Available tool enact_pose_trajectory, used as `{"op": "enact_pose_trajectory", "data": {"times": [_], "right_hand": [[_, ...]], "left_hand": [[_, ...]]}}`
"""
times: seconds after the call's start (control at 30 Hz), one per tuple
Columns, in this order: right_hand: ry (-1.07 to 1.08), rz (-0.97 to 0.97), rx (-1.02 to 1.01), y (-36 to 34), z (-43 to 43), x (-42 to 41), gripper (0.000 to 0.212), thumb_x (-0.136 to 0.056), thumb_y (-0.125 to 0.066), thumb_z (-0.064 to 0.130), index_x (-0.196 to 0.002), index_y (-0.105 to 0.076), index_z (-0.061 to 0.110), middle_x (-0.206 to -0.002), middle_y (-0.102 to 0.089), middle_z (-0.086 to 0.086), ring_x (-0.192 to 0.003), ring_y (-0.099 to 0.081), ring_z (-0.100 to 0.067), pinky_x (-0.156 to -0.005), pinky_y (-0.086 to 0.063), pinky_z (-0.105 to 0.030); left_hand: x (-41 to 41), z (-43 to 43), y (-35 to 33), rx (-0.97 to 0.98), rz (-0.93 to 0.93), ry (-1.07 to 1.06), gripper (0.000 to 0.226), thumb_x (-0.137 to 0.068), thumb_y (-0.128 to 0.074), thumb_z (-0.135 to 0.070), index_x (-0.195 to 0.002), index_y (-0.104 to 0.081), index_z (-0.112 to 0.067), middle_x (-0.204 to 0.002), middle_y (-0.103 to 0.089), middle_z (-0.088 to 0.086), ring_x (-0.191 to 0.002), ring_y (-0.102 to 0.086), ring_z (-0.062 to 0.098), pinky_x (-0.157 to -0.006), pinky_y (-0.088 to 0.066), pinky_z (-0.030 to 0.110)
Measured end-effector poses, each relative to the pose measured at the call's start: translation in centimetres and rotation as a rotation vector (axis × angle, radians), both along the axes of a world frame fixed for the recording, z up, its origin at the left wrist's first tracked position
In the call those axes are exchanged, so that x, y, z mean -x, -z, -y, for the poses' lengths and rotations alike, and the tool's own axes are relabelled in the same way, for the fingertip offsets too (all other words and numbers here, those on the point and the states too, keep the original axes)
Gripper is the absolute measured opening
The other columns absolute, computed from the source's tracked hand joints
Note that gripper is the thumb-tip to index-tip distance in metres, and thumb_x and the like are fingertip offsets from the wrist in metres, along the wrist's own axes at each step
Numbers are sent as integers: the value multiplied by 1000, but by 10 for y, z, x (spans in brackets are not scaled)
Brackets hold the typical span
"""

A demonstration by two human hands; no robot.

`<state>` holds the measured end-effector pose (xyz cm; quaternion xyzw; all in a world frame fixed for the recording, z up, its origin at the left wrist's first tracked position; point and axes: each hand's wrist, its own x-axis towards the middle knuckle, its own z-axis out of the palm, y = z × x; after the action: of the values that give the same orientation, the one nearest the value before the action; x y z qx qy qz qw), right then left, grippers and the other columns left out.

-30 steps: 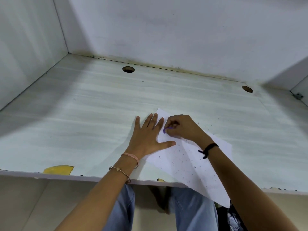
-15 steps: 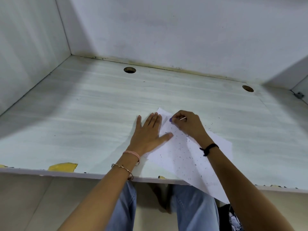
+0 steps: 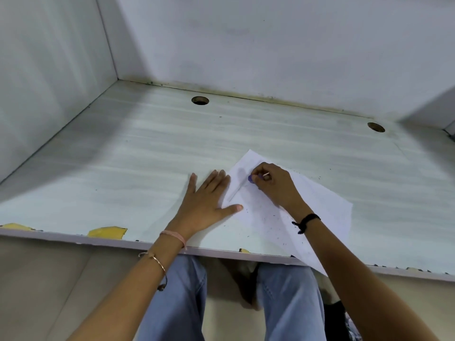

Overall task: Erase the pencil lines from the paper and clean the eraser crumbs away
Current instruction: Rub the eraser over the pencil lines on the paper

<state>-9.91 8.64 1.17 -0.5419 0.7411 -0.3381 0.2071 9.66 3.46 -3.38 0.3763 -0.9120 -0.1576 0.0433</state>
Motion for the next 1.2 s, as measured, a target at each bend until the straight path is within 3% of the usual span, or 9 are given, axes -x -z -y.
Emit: {"op": "enact_pose_trajectory", "data": {"times": [0.1, 0.2, 0.43, 0.57, 0.73, 0.83, 1.0, 1.1, 1.2], "right_hand": [[-95, -58, -13, 6, -4, -15, 5, -84, -66, 13, -86, -69, 17, -89, -63, 2, -75, -57, -7, -67, -41, -5], [-124, -110, 8, 6, -5, -21, 8, -81, -68, 9, -87, -71, 14, -84, -61, 3, -70, -53, -2, -65, -40, -4], [-284, -118, -80, -9, -15, -45, 9, -77, -72, 9, -85, -74, 13, -80, -67, -2, -70, -59, -10, -65, -45, -20], [-169, -160, -58, -16, -3, -34, 9, -78, -69, 7, -84, -75, 11, -71, -63, 5, -68, -57, -11, -58, -40, -11], [-356, -178, -167, -19, -8, -43, 7, -76, -70, 8, -81, -75, 11, -71, -68, -2, -57, -54, -7, -56, -41, -15], [-244, -182, -110, -22, 1, -32, 8, -76, -70, 6, -80, -75, 10, -67, -63, 4, -57, -51, -5, -55, -38, -12], [-380, -220, -203, -22, -6, -44, 6, -75, -70, 8, -80, -74, 10, -73, -66, -1, -58, -52, -5, -56, -40, -13], [-250, -193, -143, -23, 4, -30, 6, -76, -72, 9, -82, -75, 9, -72, -65, 1, -59, -53, -2, -56, -39, -8], [-281, -227, -148, -21, -2, -40, 6, -76, -69, 7, -79, -73, 8, -68, -63, 3, -57, -52, -4, -55, -39, -12]], "left_hand": [[3, -3, 2, 39, 40, -73, 110, -70, -9, -93, -156, 5, -27, -163, 12, -10, -148, 16, 5, -116, 16, 54], [5, -6, 2, 53, 28, -94, 107, -68, -13, -93, -155, 7, -35, -163, 13, -11, -148, 17, 7, -115, 19, 54], [6, -4, 7, 108, 40, -78, 106, -62, -4, -95, -154, 7, -42, -164, 14, -7, -149, 17, 14, -114, 16, 57], [6, -6, 5, 65, 4, -93, 99, -72, -20, -93, -154, 4, -42, -163, 13, -8, -149, 17, 13, -115, 17, 57], [6, -5, 6, 114, 42, -70, 105, -67, -7, -95, -154, 7, -39, -164, 13, -6, -149, 17, 15, -115, 14, 59], [6, -6, 5, 76, 10, -87, 98, -74, -20, -92, -154, 5, -41, -163, 13, -8, -149, 17, 14, -115, 16, 58], [6, -6, 5, 101, 41, -75, 104, -68, -8, -95, -154, 7, -39, -163, 13, -7, -149, 17, 14, -115, 13, 60], [6, -6, 4, 83, 20, -85, 98, -74, -19, -91, -154, 6, -40, -163, 13, -7, -150, 16, 14, -115, 15, 60], [6, -7, 5, 85, 20, -78, 103, -70, -14, -95, -155, 6, -40, -164, 12, -7, -150, 16, 14, -115, 15, 60]]}}
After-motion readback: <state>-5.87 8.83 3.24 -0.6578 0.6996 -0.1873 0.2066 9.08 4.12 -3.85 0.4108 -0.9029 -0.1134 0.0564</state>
